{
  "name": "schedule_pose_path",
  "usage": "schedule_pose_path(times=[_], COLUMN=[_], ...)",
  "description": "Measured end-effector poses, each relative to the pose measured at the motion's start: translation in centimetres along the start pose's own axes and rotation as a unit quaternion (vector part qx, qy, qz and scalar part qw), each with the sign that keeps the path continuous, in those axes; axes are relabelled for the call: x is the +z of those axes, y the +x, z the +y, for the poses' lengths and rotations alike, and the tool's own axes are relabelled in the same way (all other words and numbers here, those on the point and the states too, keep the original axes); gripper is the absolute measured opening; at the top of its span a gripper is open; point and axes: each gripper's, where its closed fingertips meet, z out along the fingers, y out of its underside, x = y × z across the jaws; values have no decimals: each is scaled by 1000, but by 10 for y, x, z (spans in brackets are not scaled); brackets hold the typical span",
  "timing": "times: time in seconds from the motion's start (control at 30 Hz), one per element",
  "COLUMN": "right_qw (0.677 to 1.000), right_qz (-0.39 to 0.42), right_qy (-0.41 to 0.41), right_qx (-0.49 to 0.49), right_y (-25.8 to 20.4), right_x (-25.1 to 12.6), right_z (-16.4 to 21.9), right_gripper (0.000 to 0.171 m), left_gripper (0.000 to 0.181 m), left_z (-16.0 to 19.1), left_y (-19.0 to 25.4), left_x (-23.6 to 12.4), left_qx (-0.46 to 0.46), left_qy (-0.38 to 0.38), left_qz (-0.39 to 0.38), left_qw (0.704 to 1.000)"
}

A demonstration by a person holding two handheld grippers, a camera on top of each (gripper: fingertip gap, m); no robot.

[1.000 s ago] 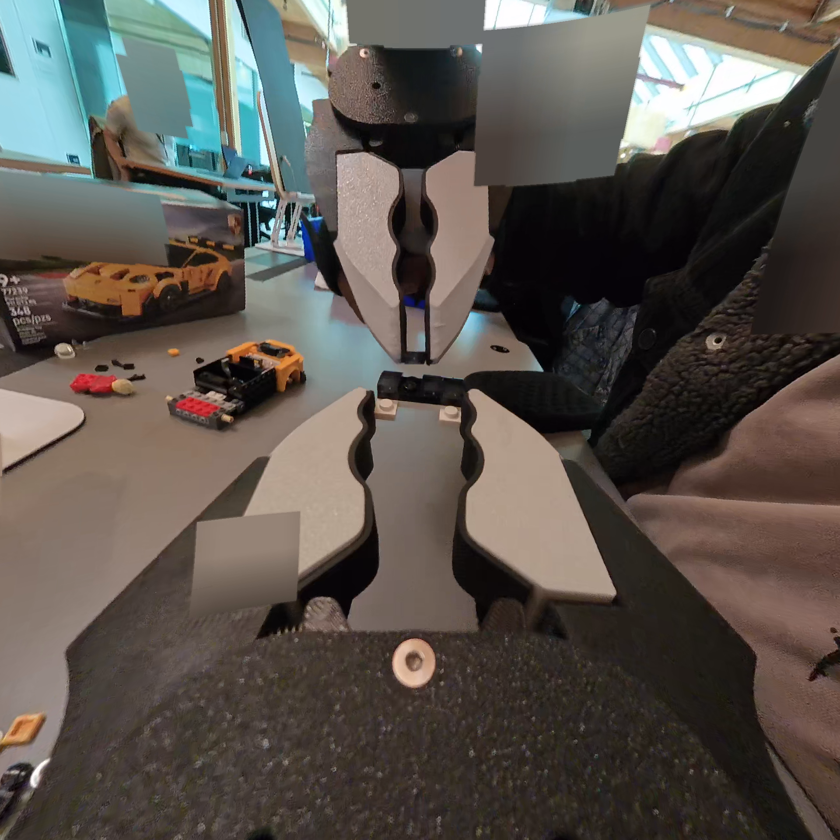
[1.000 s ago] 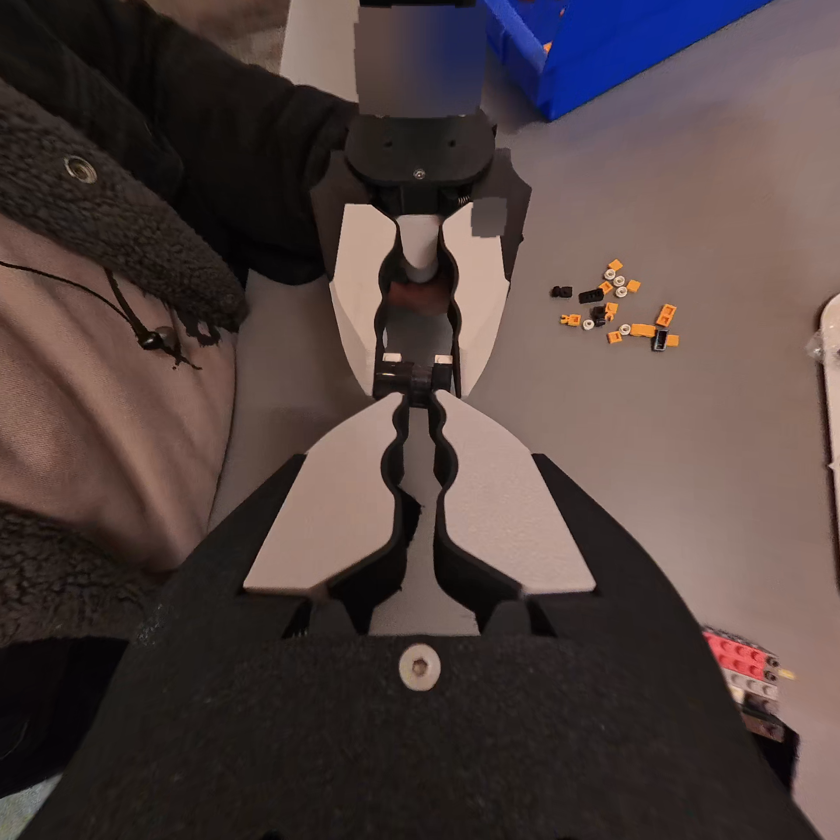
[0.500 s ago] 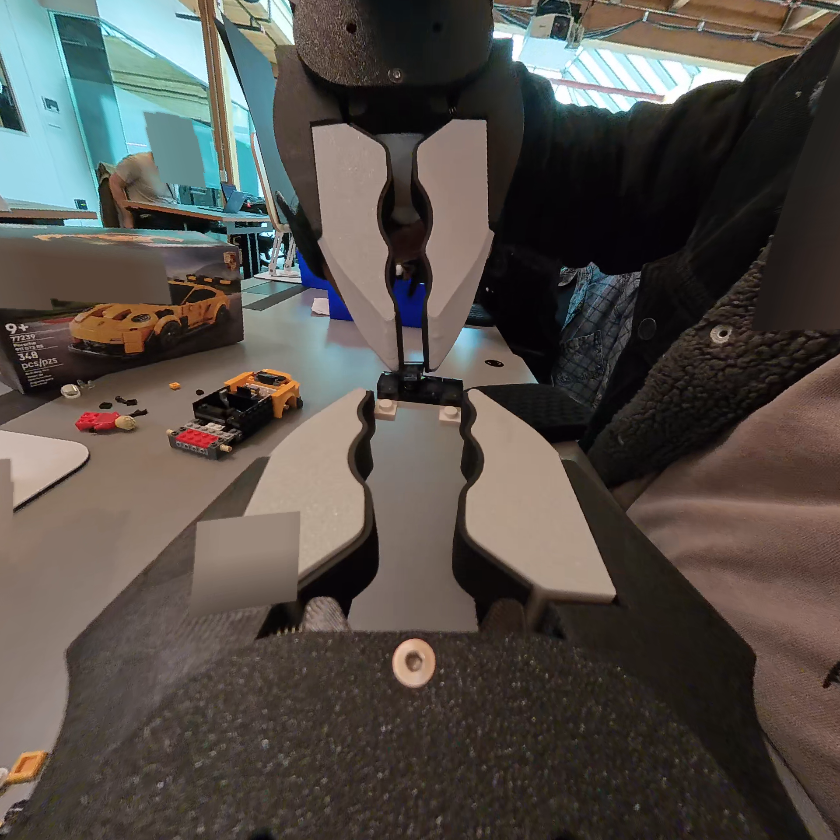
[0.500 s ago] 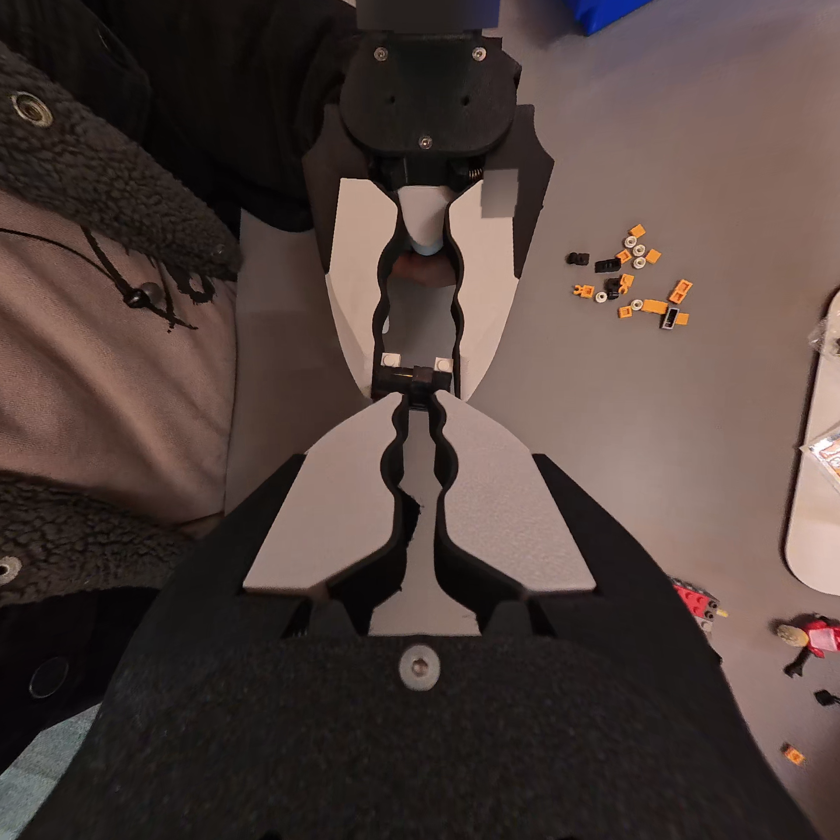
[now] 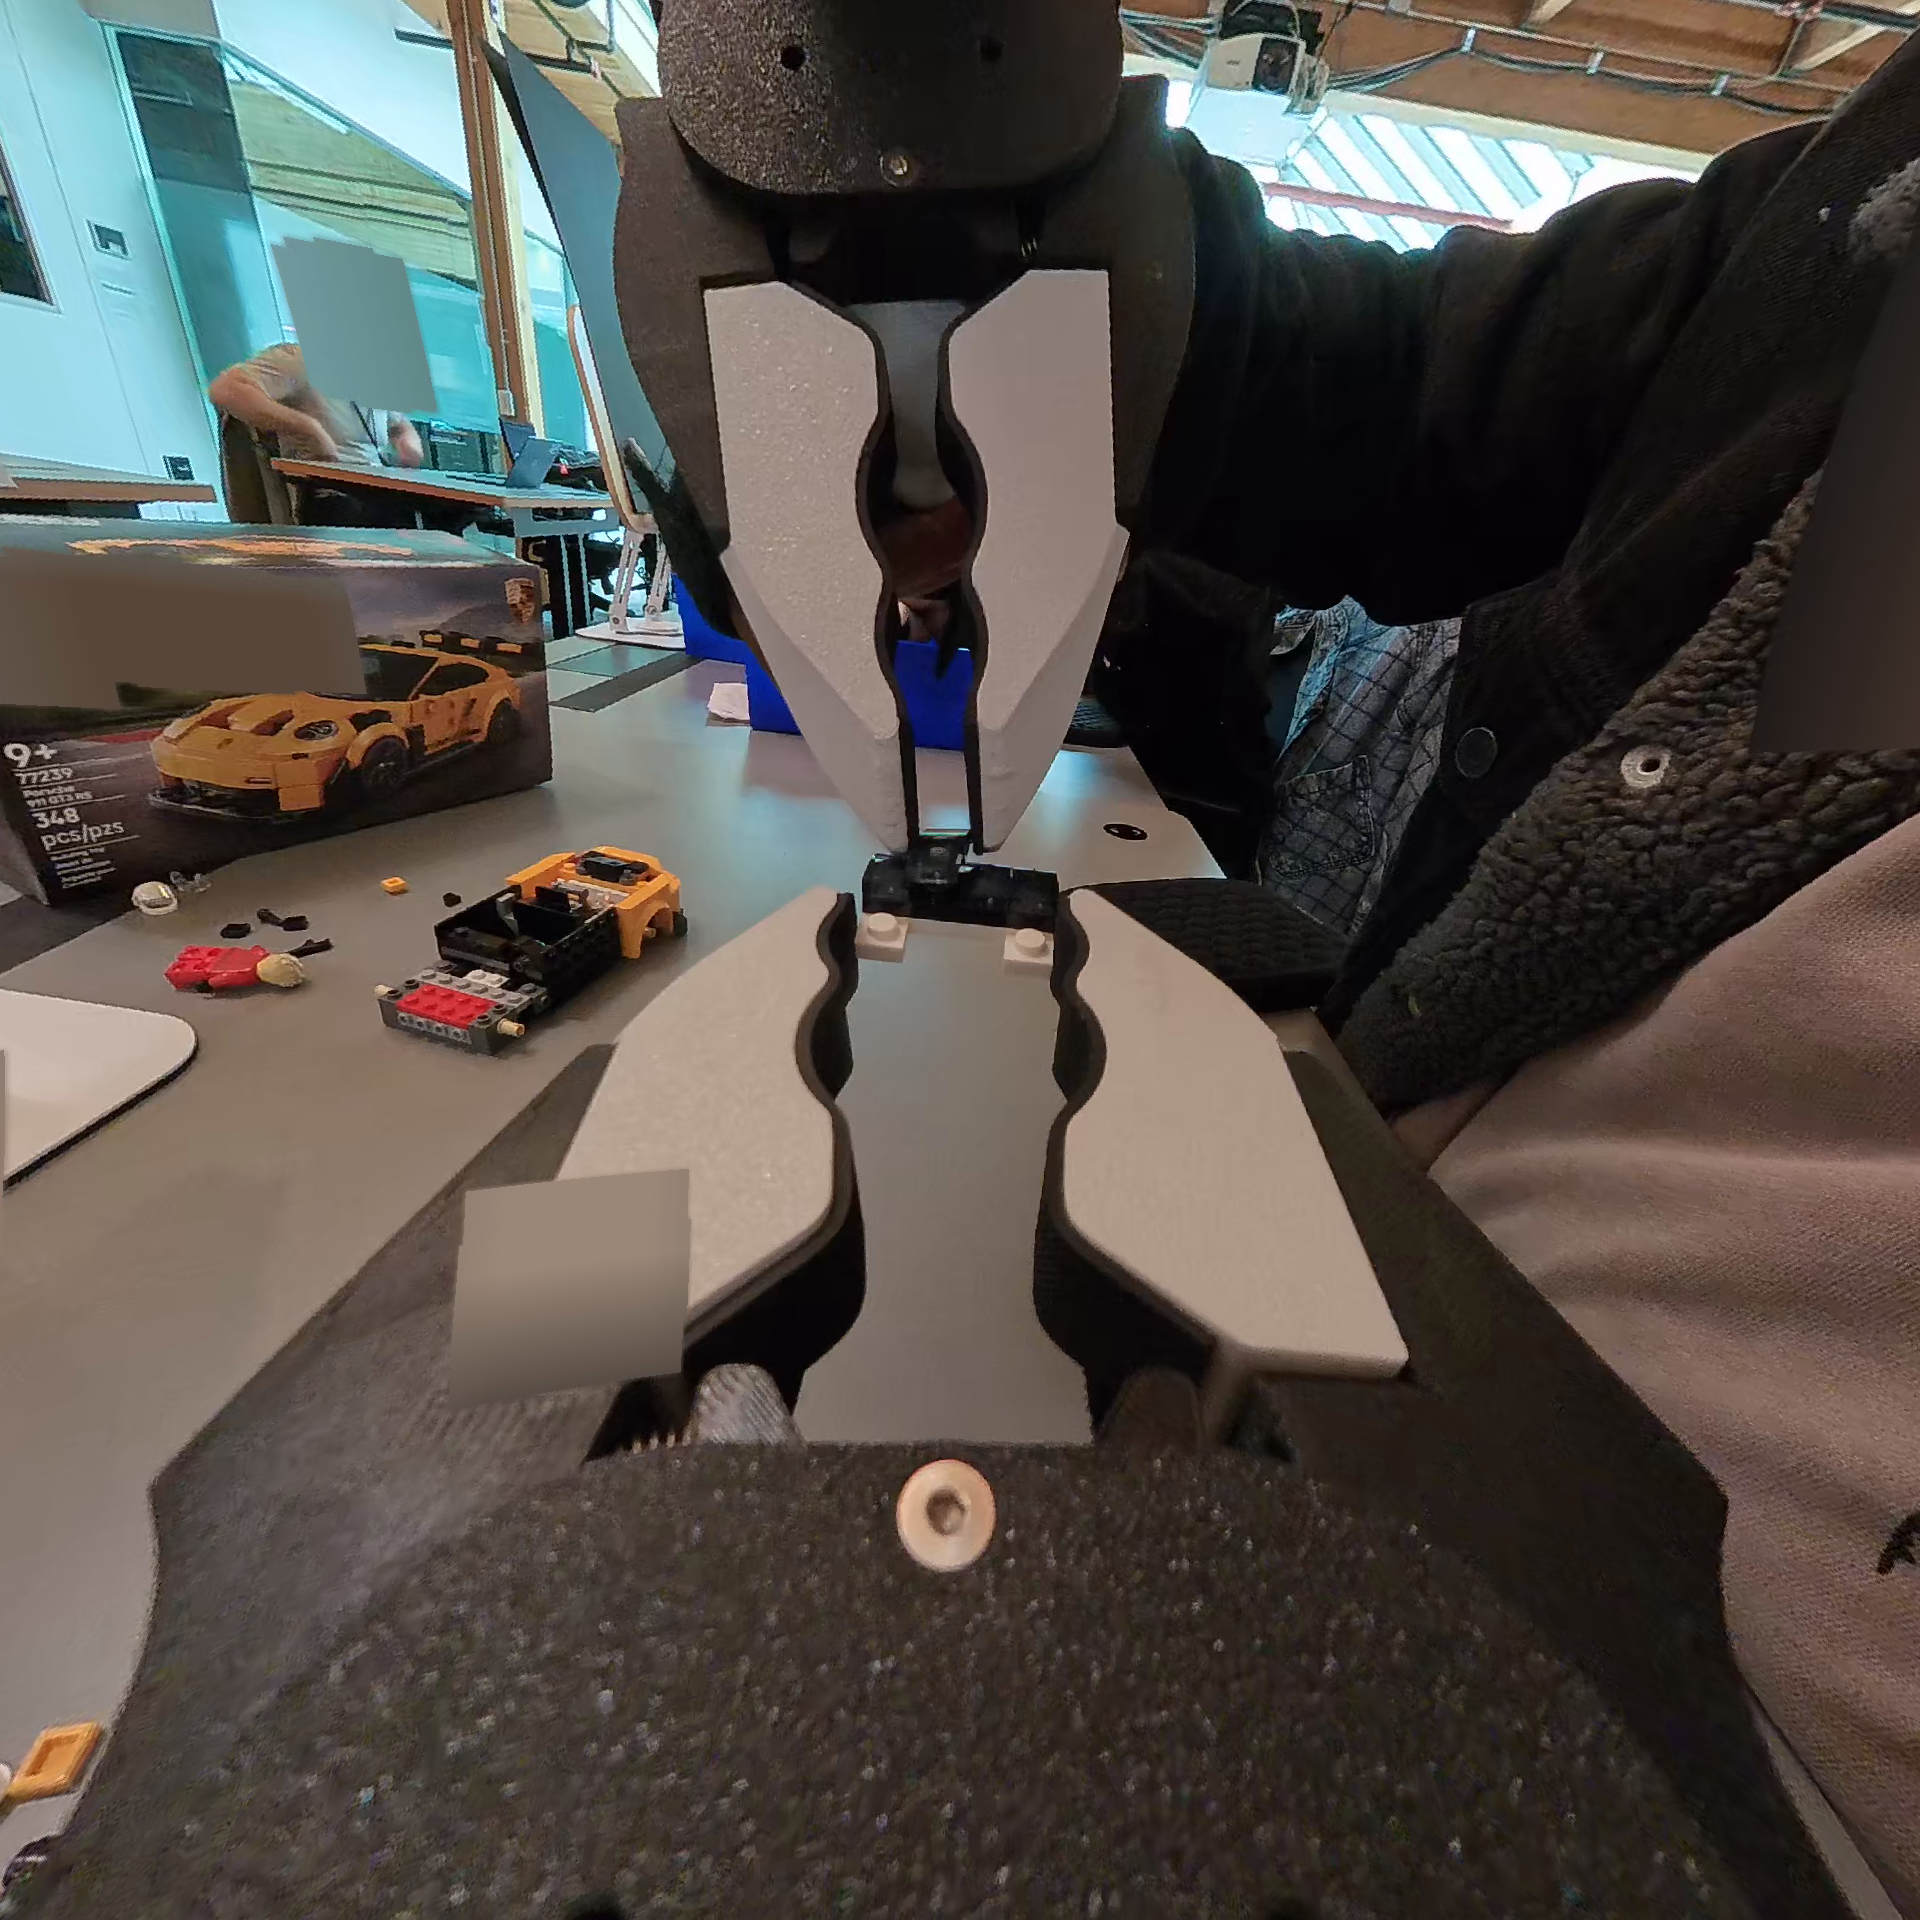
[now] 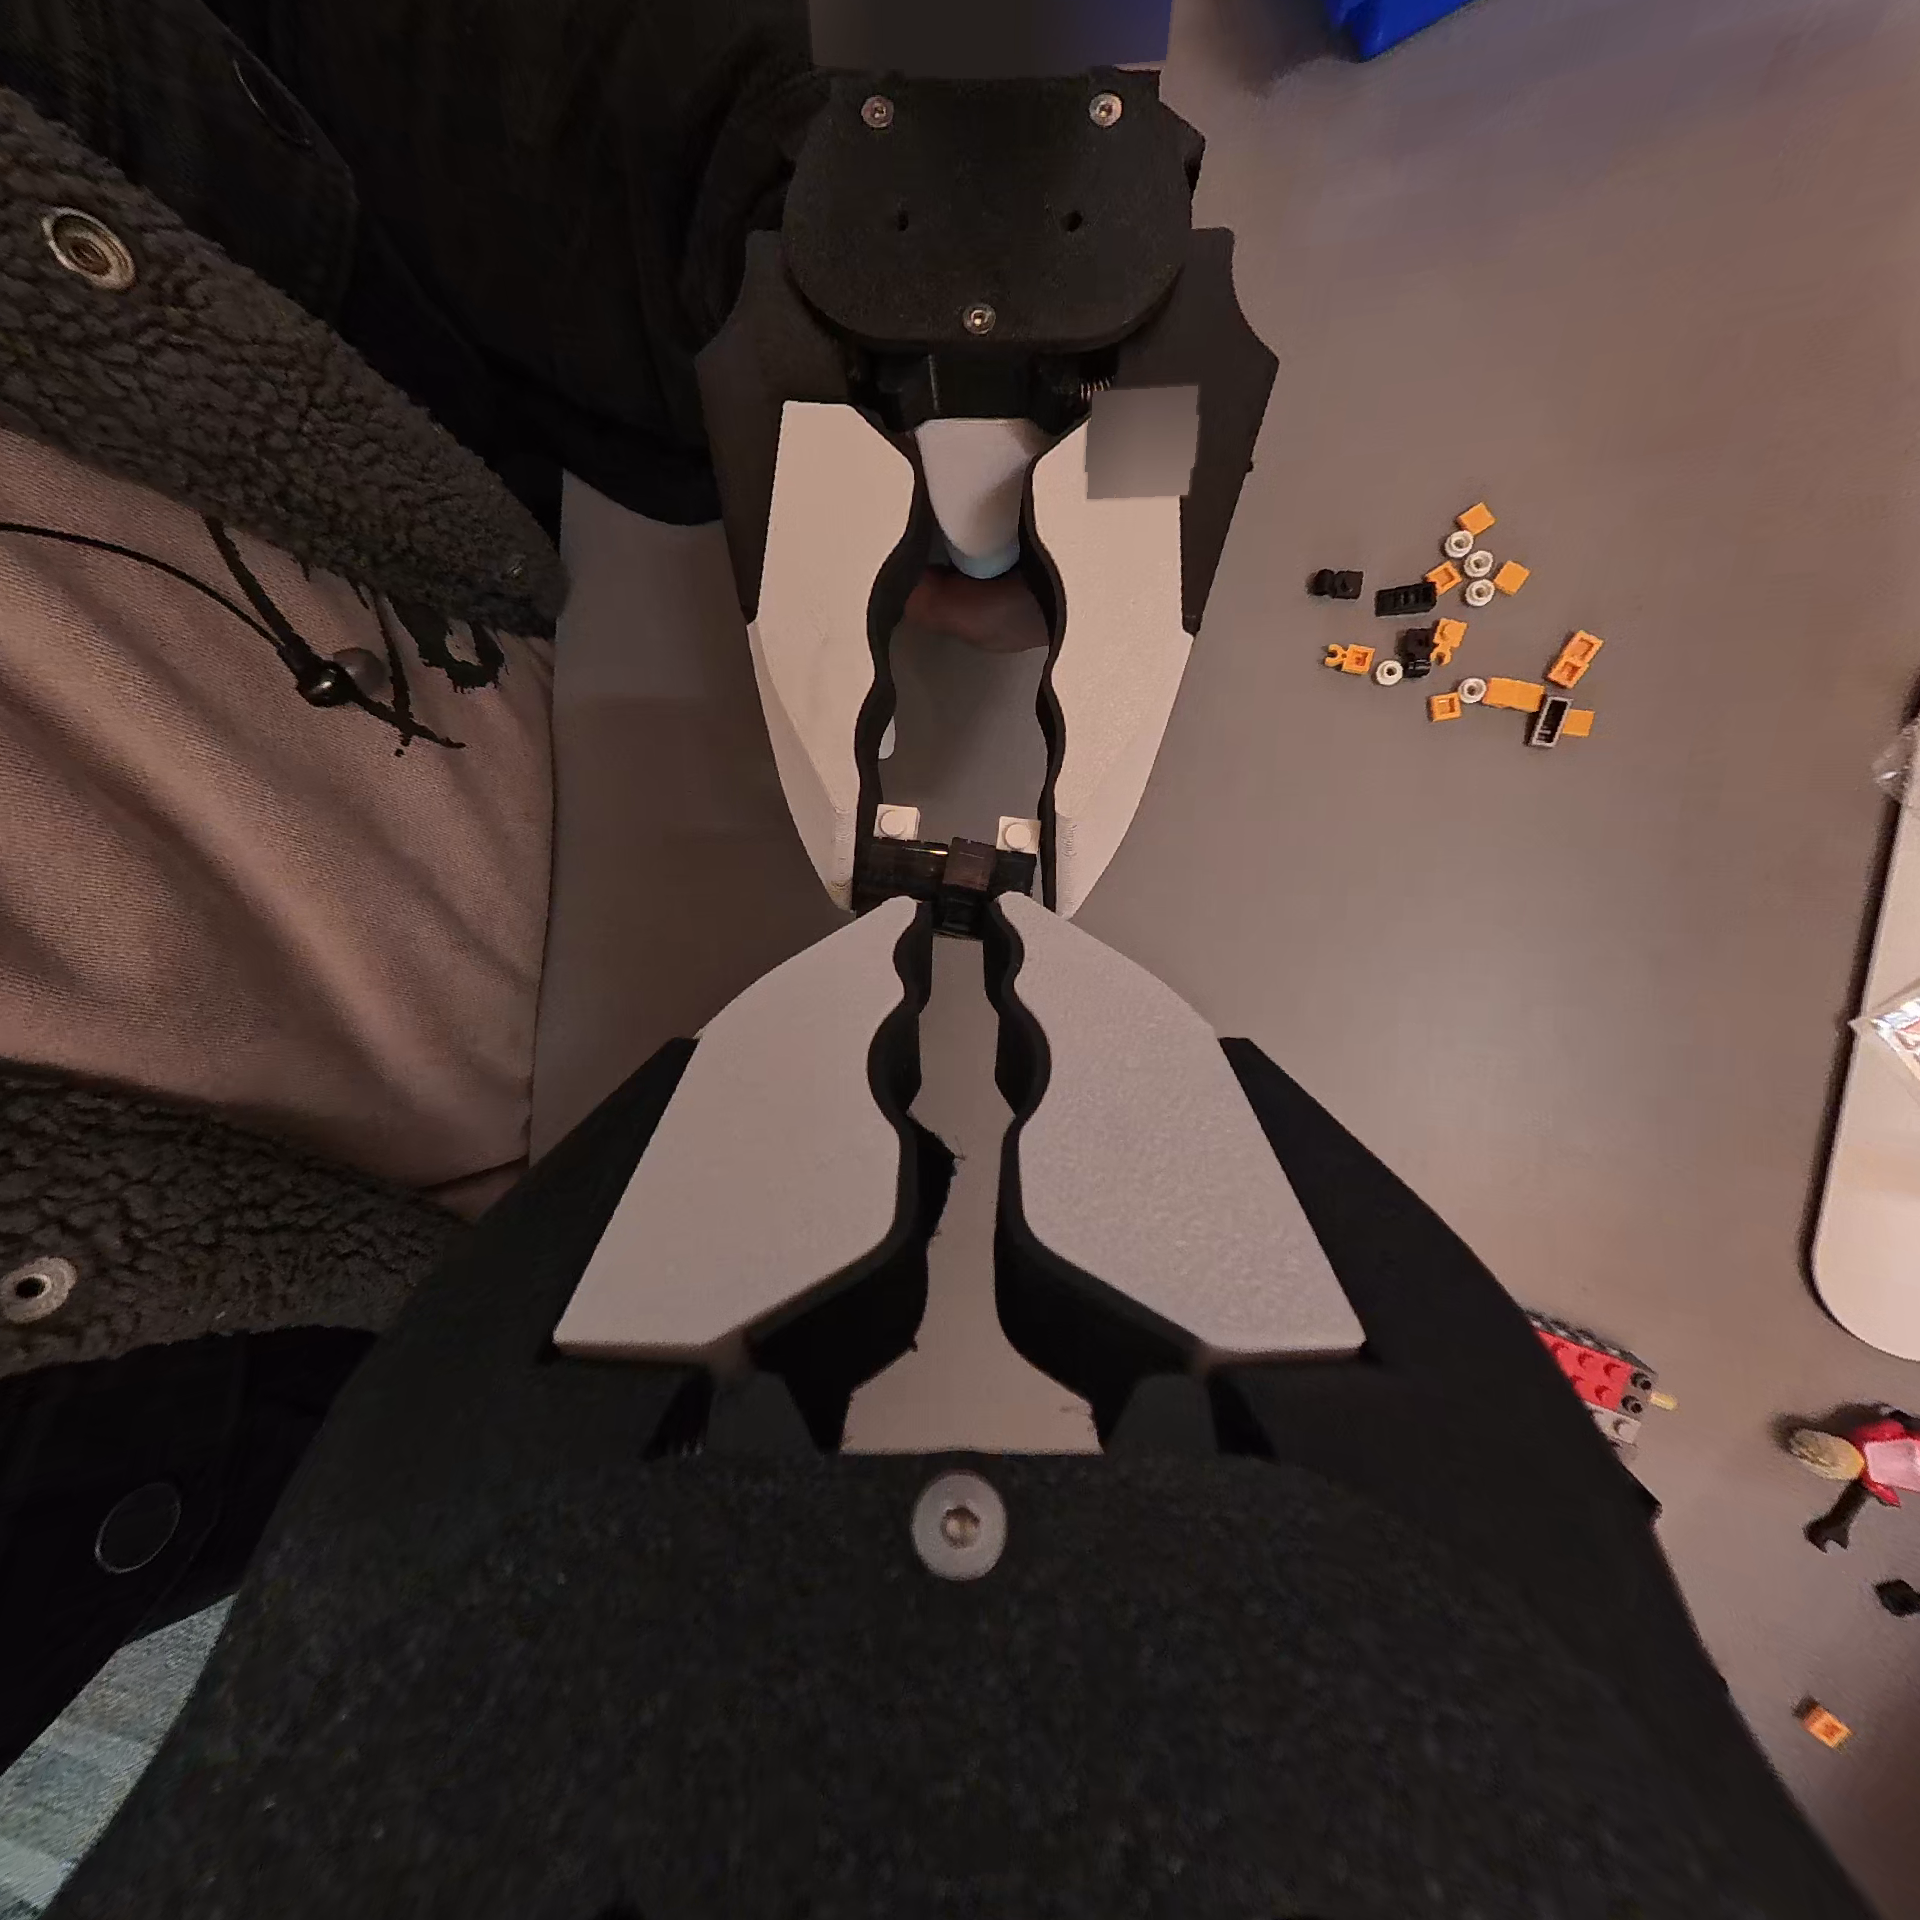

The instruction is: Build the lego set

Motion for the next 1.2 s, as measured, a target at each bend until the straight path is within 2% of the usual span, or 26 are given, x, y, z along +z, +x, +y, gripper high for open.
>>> schedule_pose_path(times=[0.7,0.9,1.07,1.2], right_qw=[1000,998,972,915], right_qz=[2,10,107,238], right_qy=[-6,40,84,119], right_qx=[-18,-47,-192,-304], right_y=[-3,-7,-10,-6], right_x=[-4,-15,-15,-11], right_z=[-5,-13,-2,-2], right_gripper=[11,11,19,26], left_gripper=[35,35,35,35], left_z=[-5,-7,-10,-8], left_y=[2,1,0,-1], left_x=[-1,-2,-4,-4], left_qx=[-12,-15,-36,-49], left_qy=[19,22,26,22], left_qz=[11,10,13,16], left_qw=[1000,1000,999,998])
